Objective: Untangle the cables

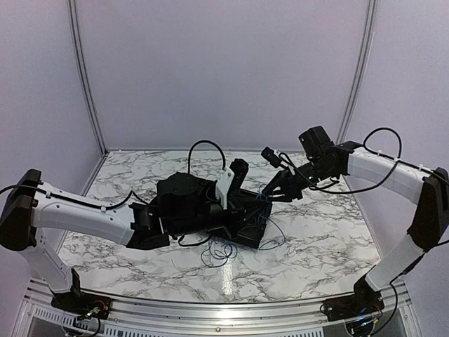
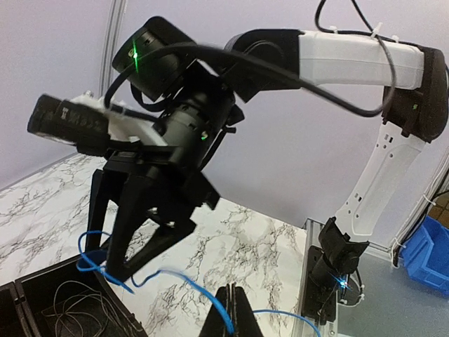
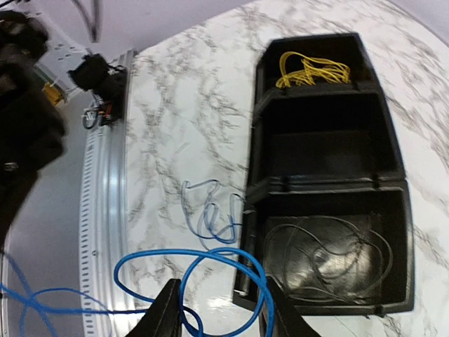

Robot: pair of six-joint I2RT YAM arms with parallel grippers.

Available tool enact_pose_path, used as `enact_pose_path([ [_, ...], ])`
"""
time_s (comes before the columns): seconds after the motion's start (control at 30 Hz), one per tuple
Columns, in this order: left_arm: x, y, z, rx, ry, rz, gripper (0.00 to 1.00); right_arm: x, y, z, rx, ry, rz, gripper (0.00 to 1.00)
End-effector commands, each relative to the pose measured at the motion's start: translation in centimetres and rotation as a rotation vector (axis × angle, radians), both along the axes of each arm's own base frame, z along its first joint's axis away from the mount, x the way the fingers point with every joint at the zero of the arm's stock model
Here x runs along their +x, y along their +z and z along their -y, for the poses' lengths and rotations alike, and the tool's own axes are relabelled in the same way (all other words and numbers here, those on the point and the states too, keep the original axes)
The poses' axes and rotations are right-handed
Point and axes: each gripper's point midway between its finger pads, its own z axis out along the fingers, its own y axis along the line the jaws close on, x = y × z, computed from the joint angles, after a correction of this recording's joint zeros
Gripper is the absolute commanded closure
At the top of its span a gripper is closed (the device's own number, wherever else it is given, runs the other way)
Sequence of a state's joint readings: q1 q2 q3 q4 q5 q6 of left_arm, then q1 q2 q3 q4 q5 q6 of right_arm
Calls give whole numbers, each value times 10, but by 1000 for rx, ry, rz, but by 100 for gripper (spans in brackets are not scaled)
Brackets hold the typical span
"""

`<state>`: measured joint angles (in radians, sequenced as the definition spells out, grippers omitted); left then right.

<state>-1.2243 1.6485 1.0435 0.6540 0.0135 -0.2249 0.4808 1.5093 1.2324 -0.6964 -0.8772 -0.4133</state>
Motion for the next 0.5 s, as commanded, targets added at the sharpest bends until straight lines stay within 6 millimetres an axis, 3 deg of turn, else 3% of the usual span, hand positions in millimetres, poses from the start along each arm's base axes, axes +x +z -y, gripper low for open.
enact_pose_path([
  [0.0, -16, 44, -13, -106, -41, 27, 100, 63, -32, 34, -118, -266, -15, 63],
  [0.23, -26, 67, -42, -148, -18, 43, 100, 109, -51, 90, -165, -476, -55, 64],
  [0.47, -23, 74, -65, -137, 48, 69, 100, 129, -63, 125, -190, -577, -75, 68],
])
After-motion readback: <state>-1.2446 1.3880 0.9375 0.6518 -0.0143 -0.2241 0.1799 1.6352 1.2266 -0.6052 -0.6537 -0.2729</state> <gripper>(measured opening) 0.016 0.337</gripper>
